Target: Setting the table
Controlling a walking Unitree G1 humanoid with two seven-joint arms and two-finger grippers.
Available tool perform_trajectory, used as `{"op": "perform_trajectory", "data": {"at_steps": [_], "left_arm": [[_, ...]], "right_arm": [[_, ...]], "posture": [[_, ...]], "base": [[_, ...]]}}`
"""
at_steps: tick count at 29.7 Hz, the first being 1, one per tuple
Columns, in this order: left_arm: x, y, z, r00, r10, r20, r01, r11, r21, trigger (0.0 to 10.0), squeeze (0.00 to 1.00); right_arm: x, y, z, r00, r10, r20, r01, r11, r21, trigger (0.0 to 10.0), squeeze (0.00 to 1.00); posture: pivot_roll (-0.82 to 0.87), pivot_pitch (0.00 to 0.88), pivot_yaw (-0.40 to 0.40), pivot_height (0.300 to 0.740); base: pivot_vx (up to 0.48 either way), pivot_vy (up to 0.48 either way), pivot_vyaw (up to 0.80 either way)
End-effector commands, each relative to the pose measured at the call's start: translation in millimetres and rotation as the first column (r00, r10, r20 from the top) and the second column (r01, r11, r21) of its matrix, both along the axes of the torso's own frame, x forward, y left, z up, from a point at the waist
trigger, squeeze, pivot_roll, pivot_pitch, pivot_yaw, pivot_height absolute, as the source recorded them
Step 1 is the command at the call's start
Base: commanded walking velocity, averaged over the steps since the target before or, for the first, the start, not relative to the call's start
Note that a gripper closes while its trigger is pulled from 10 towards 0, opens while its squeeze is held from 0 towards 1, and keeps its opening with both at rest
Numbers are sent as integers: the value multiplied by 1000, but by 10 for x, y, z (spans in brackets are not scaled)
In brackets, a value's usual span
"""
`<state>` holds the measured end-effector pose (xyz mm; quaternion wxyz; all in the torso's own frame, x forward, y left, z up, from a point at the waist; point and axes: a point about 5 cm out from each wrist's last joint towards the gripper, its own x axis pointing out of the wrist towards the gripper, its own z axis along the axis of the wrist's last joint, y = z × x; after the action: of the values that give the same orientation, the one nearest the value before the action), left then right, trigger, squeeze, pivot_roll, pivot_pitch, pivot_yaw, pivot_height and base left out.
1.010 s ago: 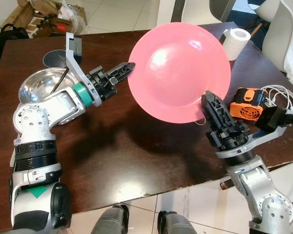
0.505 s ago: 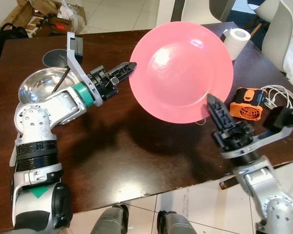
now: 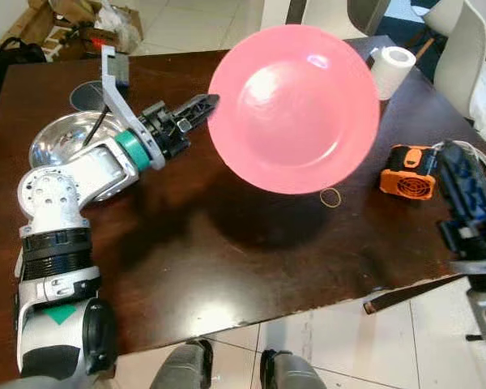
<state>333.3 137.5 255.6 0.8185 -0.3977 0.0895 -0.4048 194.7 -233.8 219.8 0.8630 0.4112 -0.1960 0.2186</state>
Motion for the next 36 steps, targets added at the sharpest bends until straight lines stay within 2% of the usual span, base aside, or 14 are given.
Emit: {"op": "perform_trajectory", "data": {"at_steps": [1,2,10,15,22,26,27,28,30,31,32,33,34,36], "left_arm": [[16,-22,32,1000,-7,12,7,1000,-5,10000,0],[17,-29,48,1000,-8,17,9,1000,-11,10000,0],[7,-28,100,999,-13,31,14,1000,-27,10000,0],[-47,-65,118,997,-52,47,54,998,-32,10000,0],[-98,-97,107,996,-78,52,80,996,-38,10000,0],[-115,-101,107,995,-84,56,86,995,-41,10000,0],[-128,-103,101,995,-88,57,90,995,-40,10000,0],[-137,-105,92,994,-91,57,93,995,-38,10000,0],[-137,-105,92,994,-91,57,93,995,-38,10000,0],[-144,-106,83,994,-93,56,95,995,-36,10000,0],[-148,-108,71,994,-94,54,96,995,-32,10000,0],[-148,-108,71,994,-94,54,96,995,-32,10000,0],[-152,-114,60,994,-96,52,98,995,-27,10000,0],[-156,-118,53,994,-97,51,99,995,-23,10000,0]], "right_arm": [[-10,-91,-101,998,-53,-34,54,998,27,10000,902],[20,-97,-170,996,-64,-61,66,997,34,10000,0],[98,-73,-277,993,-55,-102,62,996,67,10000,0],[216,28,-275,996,29,-83,-20,995,103,10000,0],[405,394,-289,969,235,-70,-224,965,137,10000,0],[435,468,-330,960,270,-81,-256,956,145,10000,0],[447,515,-334,953,293,-78,-280,949,148,9098,0],[457,553,-326,947,313,-74,-300,942,148,5333,0],[457,553,-326,947,313,-74,-300,942,148,5333,0],[462,583,-312,941,332,-66,-320,936,150,4235,0],[466,603,-298,935,349,-61,-338,930,143,1882,0],[466,603,-298,935,349,-61,-338,930,143,1882,0],[464,616,-269,929,368,-49,-359,924,135,0,0],[463,624,-249,923,382,-41,-374,918,129,0,0]], "posture": [[40,59,36,740],[40,59,36,740],[54,60,34,740],[66,59,35,740],[82,55,22,740],[85,54,19,740],[88,52,18,740],[87,51,15,740],[87,51,15,740],[87,50,14,740],[85,48,11,740],[85,48,11,740],[84,47,9,740],[84,47,9,740]], "base": [[0,0,0],[0,0,0],[0,0,0],[0,0,0],[0,0,0],[0,0,0],[0,0,0],[0,0,0],[0,0,0],[0,0,0],[0,0,0],[0,0,0],[0,0,0],[0,0,0]]}}
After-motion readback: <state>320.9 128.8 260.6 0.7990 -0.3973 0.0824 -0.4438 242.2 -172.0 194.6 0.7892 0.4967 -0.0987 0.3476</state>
